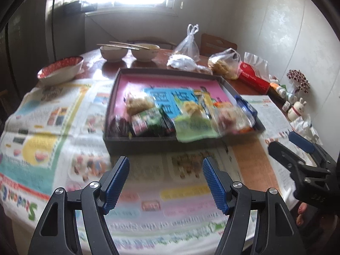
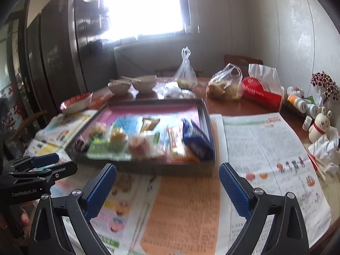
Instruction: Organize snacks
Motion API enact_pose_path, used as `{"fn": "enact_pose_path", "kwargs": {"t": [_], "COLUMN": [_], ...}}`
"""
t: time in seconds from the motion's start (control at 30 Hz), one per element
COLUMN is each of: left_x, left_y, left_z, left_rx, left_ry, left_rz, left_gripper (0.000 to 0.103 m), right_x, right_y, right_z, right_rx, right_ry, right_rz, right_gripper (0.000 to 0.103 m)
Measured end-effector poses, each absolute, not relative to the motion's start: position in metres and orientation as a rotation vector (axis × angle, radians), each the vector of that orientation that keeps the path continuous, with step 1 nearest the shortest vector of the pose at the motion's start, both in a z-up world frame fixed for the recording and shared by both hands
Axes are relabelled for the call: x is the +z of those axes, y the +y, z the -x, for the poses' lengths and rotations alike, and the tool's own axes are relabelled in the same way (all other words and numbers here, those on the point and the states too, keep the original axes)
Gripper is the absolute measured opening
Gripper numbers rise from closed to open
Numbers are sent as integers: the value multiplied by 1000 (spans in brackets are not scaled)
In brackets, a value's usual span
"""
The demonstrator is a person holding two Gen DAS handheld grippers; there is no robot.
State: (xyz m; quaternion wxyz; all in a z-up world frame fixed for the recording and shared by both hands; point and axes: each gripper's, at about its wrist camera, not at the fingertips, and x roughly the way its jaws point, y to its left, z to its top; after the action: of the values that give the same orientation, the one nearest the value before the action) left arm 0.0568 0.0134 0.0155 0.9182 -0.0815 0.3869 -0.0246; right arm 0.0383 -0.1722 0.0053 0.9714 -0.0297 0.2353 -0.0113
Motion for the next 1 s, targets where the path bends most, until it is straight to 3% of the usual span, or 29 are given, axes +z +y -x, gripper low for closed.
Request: {"fn": "enact_pose_path", "kwargs": {"t": [1.0], "left_x": [-1], "left_y": [-9], "left_z": [-33], "left_rx": [-63], "left_ry": [858], "left_rz": [116], "left_gripper": [73], "right_x": [-15], "right_y": [-165], "right_z": [-12], "right_rx": [-26], "right_ry": [510], "right_rz": [55], "right_gripper": [98]}}
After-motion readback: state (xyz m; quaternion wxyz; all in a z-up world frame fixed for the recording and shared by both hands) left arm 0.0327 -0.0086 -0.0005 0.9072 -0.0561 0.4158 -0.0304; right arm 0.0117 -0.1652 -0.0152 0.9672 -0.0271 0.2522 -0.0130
